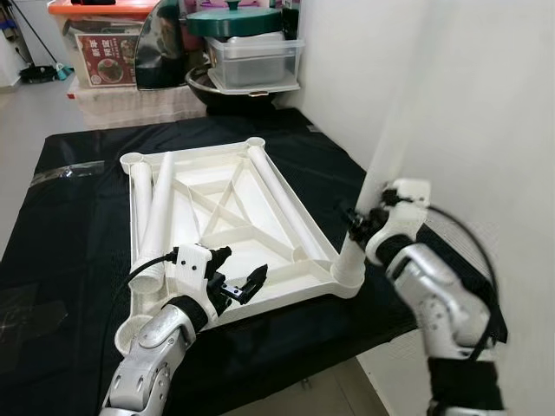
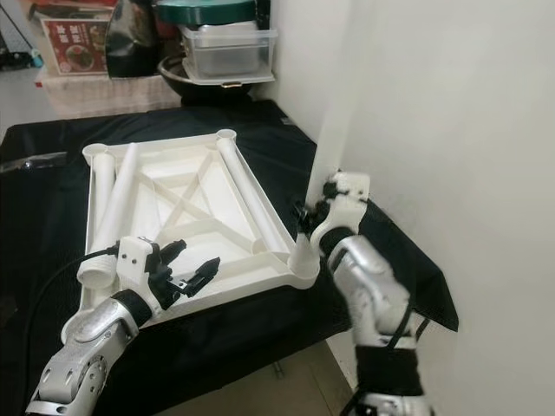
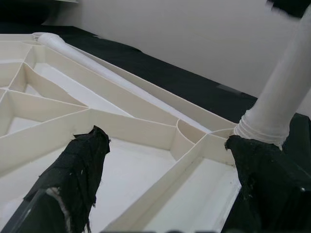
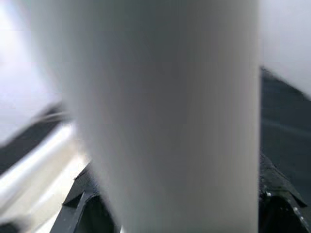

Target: Building children table

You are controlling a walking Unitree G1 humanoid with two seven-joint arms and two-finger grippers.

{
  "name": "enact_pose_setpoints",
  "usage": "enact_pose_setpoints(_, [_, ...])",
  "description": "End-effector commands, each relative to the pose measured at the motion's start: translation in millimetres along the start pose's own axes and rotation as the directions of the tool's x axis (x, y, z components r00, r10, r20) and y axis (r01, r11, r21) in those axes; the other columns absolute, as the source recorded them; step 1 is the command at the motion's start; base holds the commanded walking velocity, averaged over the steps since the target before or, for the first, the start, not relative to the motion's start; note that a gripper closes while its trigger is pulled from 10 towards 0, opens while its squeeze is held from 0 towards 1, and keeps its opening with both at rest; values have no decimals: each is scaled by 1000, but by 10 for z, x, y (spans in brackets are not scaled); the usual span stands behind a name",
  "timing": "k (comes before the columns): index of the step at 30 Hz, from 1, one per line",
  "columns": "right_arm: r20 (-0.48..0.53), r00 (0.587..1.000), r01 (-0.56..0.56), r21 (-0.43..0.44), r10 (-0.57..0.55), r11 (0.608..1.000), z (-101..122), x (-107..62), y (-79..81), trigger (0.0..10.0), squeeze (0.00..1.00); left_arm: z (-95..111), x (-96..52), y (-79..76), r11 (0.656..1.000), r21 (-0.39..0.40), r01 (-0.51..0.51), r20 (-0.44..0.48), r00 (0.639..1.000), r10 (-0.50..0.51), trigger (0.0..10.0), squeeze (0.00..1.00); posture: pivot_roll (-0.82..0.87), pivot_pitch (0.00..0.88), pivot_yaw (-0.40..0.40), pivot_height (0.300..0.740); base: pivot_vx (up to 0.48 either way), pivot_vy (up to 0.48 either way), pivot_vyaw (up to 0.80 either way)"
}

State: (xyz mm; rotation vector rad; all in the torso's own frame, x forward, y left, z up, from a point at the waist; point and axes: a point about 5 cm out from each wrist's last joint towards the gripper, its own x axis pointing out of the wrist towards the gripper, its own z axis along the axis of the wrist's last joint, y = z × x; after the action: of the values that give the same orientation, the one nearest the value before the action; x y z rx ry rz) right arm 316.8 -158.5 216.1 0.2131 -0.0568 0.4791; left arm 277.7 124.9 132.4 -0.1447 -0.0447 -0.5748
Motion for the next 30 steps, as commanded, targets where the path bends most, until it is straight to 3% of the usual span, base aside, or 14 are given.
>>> enact_pose_setpoints(1, [30,946,-323,-26,324,946,120,-35,342,10000,0,-22,-13,12,1000,-9,-5,0,1000,5,10000,0,19,0,-63,740,0,0,0])
enact_pose_setpoints(7, [-104,800,-598,-60,590,799,-84,-231,624,10000,0,-19,-12,1,1000,-12,0,4,1000,0,10000,0,28,0,-70,740,0,0,0])
enact_pose_setpoints(8, [-151,784,-615,-61,602,786,-205,-243,654,5216,0,-16,-13,-5,1000,-12,2,5,1000,-2,10000,0,33,0,-74,740,0,0,0])
enact_pose_setpoints(9, [-180,777,-620,-61,603,782,-283,-247,668,5216,0,-14,-14,-8,1000,-12,3,6,1000,-2,10000,0,33,0,-74,740,0,0,0])
enact_pose_setpoints(10, [-212,806,-576,-66,552,815,-381,-202,627,0,0,-10,-17,-12,1000,-13,3,7,1000,-3,10000,0,36,0,-75,740,0,0,0])
enact_pose_setpoints(13, [-265,926,-294,-53,270,954,-539,-6,368,0,0,-3,-25,-16,1000,-14,4,9,1000,-4,10000,0,35,0,-75,740,0,0,0])
enact_pose_setpoints(16, [-296,955,-44,-48,28,998,-605,61,130,0,0,0,-31,-17,1000,-15,4,10,1000,-4,10000,0,33,0,-75,740,0,0,0])
enact_pose_setpoints(17, [-289,945,142,-54,-152,988,-625,58,-47,0,0,1,-36,-17,1000,-16,4,11,1000,-4,10000,0,32,0,-72,740,0,0,0])
enact_pose_setpoints(18, [-289,945,142,-54,-152,988,-625,58,-47,0,0,1,-36,-17,1000,-16,4,11,1000,-4,10000,0,32,0,-72,740,0,0,0])
enact_pose_setpoints(19, [-270,895,354,-57,-355,934,-630,-12,-226,0,0,3,-38,-17,1000,-17,4,11,1000,-4,10000,0,35,0,-73,740,0,0,0])
enact_pose_setpoints(21, [-249,782,577,-59,-572,814,-638,-159,-378,0,0,6,-41,-16,1000,-17,4,11,1000,-4,10000,0,34,0,-72,740,0,0,0])
enact_pose_setpoints(24, [-235,753,616,-77,-614,784,-629,-226,-323,0,0,8,-44,-12,1000,-17,4,10,1000,-4,10000,0,33,0,-69,740,0,0,0])
enact_pose_setpoints(25, [-214,852,471,-81,-477,878,-580,-135,-12,10000,0,10,-46,-5,1000,-17,3,9,1000,-3,10000,0,28,0,-63,740,0,0,0])
enact_pose_setpoints(30, [-162,921,347,-80,-356,935,-507,-56,202,10000,0,9,-45,-1,1000,-17,3,8,1000,-3,10000,0,24,0,-59,740,0,0,0])
